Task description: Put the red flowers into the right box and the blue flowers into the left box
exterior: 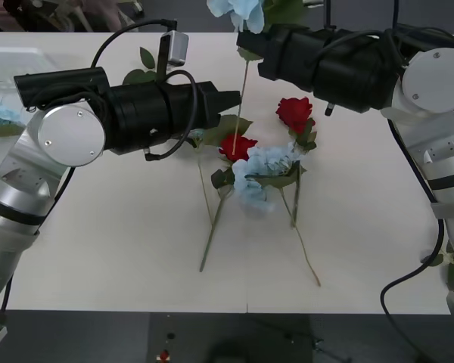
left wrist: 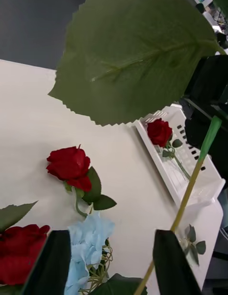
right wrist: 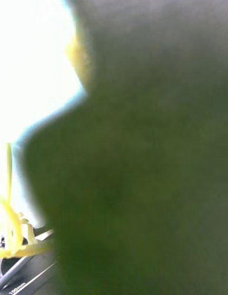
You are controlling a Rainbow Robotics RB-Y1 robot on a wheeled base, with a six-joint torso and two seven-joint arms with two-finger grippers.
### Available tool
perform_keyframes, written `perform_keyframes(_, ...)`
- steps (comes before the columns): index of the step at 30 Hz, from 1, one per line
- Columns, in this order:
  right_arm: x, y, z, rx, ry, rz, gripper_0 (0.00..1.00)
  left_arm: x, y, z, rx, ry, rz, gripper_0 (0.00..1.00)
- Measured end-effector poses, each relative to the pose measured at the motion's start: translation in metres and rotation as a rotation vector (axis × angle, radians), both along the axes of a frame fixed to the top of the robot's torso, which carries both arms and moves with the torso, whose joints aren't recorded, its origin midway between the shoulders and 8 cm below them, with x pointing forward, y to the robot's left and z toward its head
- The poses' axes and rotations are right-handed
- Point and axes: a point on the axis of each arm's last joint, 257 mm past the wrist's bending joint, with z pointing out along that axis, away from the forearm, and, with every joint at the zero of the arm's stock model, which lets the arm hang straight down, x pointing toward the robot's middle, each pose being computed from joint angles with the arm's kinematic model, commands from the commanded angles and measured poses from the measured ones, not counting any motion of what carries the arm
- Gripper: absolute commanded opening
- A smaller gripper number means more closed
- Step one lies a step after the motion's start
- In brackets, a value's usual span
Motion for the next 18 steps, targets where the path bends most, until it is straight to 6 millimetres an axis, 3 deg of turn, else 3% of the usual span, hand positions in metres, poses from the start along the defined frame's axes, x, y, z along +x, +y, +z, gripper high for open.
perform_keyframes(2,0.001,-0.001,0.002,0.005,-0.003,-0.005,0.0,0.001,0.003,-0.001,0.007,-0.001,0.004,0.0)
perform_keyframes(15,0.0,0.0,0.003,0.016,0.002,0.002,0.0,0.005,0.007,-0.014,0.024,0.018,0.015,0.0)
perform_keyframes(16,0.0,0.0,0.003,0.016,0.002,0.002,0.0,0.006,0.007,-0.014,0.021,0.016,0.017,0.08)
perform_keyframes(17,0.0,0.0,0.003,0.016,0.002,0.002,0.28,0.006,0.006,-0.015,0.02,0.016,0.017,0.52)
perform_keyframes(18,0.0,0.0,0.003,0.016,0.002,0.002,0.48,0.005,0.006,-0.016,0.021,0.017,0.016,0.88)
